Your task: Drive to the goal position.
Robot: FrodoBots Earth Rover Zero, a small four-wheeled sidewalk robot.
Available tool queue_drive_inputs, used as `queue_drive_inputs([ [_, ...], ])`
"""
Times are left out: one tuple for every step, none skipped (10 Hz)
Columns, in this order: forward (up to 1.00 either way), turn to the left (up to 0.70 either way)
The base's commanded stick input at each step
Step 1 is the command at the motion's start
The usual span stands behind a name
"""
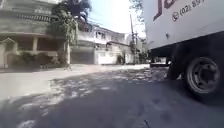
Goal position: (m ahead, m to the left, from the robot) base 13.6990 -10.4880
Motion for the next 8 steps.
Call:
queue_drive_inputs([
  [1.0,-0.1],
  [1.0,-0.38],
  [1.0,-0.39],
  [1.0,-0.4],
  [1.0,-0.35],
  [1.0,-0.18],
  [1.0,0.0],
  [1.0,0.0],
])
